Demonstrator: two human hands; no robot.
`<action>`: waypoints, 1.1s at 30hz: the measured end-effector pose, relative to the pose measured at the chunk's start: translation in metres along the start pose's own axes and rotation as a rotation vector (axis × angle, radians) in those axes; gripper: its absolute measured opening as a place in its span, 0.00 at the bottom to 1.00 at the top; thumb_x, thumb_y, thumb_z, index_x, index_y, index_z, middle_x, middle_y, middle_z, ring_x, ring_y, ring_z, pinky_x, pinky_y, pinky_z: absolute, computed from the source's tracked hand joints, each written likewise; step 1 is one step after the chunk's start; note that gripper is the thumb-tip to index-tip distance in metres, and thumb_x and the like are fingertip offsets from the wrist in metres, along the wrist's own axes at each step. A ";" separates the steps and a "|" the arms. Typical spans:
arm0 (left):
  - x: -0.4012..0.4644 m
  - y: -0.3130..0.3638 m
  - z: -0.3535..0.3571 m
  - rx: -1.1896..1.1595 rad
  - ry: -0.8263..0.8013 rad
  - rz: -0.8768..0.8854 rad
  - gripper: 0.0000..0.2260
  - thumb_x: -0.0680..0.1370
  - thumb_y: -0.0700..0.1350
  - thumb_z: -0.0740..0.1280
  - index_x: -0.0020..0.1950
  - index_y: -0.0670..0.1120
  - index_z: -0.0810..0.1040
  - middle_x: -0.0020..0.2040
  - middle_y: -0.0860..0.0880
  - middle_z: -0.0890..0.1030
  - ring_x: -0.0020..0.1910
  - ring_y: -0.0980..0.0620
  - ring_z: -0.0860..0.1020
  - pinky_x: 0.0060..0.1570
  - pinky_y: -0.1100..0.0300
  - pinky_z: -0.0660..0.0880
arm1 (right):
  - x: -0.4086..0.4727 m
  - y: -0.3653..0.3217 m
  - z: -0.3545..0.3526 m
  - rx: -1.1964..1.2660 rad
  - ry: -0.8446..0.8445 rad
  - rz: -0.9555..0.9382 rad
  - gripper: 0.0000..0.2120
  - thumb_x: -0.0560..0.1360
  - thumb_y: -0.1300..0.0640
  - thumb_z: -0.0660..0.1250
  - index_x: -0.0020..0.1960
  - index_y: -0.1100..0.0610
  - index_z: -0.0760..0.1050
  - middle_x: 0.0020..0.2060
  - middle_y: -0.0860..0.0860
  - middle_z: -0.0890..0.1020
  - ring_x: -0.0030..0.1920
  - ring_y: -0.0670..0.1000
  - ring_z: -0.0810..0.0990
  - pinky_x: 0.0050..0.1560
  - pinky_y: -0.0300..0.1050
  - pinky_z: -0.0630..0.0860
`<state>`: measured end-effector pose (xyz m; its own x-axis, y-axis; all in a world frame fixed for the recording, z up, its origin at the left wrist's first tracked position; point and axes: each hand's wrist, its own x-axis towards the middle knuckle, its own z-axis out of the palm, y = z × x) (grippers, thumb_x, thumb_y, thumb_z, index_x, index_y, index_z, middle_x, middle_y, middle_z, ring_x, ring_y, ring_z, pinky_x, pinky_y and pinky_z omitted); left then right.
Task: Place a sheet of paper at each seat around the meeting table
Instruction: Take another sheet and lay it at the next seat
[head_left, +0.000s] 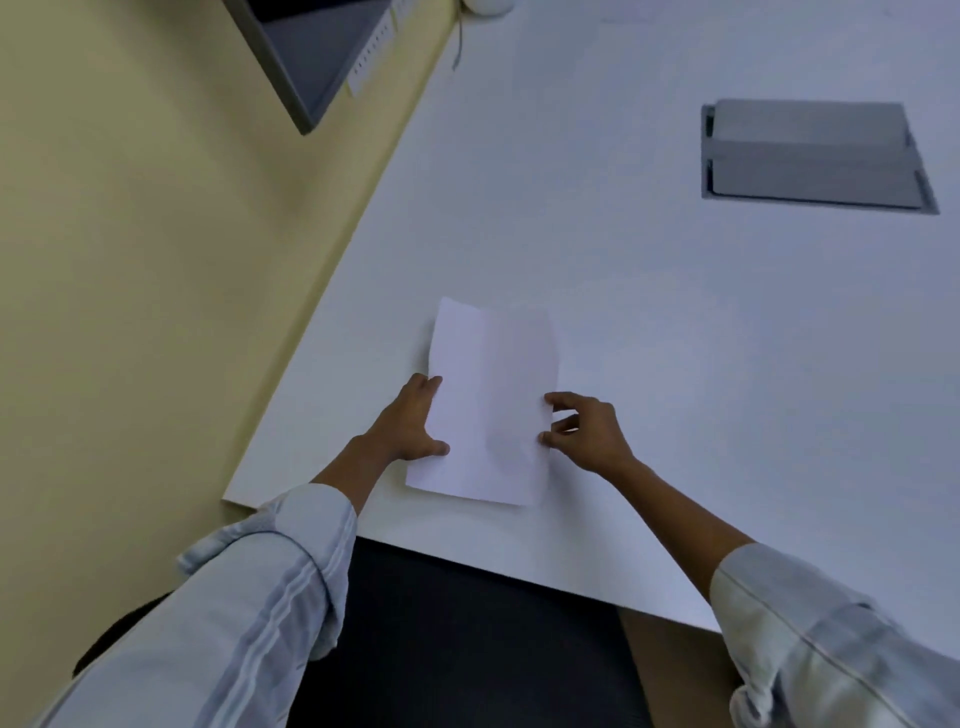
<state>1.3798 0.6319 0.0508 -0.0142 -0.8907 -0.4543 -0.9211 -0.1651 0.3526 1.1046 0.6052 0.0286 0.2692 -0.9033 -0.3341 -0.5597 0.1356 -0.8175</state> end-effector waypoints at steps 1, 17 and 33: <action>0.003 -0.008 0.003 0.007 -0.008 0.009 0.51 0.66 0.51 0.78 0.79 0.43 0.50 0.76 0.44 0.56 0.74 0.45 0.62 0.69 0.51 0.67 | 0.004 0.001 0.006 -0.012 0.001 0.017 0.28 0.68 0.64 0.78 0.67 0.58 0.76 0.58 0.52 0.82 0.41 0.44 0.83 0.43 0.28 0.77; 0.031 -0.064 0.029 0.279 -0.094 0.134 0.50 0.67 0.63 0.75 0.80 0.49 0.52 0.79 0.46 0.34 0.79 0.41 0.43 0.76 0.45 0.54 | 0.009 0.019 0.056 -0.638 -0.032 -0.035 0.35 0.68 0.43 0.75 0.71 0.51 0.69 0.78 0.53 0.56 0.74 0.59 0.59 0.58 0.57 0.77; 0.019 -0.055 0.026 0.334 -0.093 0.163 0.53 0.70 0.68 0.67 0.79 0.45 0.39 0.80 0.45 0.37 0.79 0.44 0.38 0.77 0.45 0.45 | -0.002 0.032 0.054 -0.879 -0.219 -0.148 0.52 0.69 0.25 0.45 0.80 0.59 0.38 0.80 0.57 0.37 0.79 0.58 0.35 0.75 0.68 0.40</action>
<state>1.4200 0.6352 0.0020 -0.1924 -0.8490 -0.4921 -0.9796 0.1363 0.1477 1.1283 0.6337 -0.0222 0.4783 -0.7771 -0.4090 -0.8780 -0.4152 -0.2381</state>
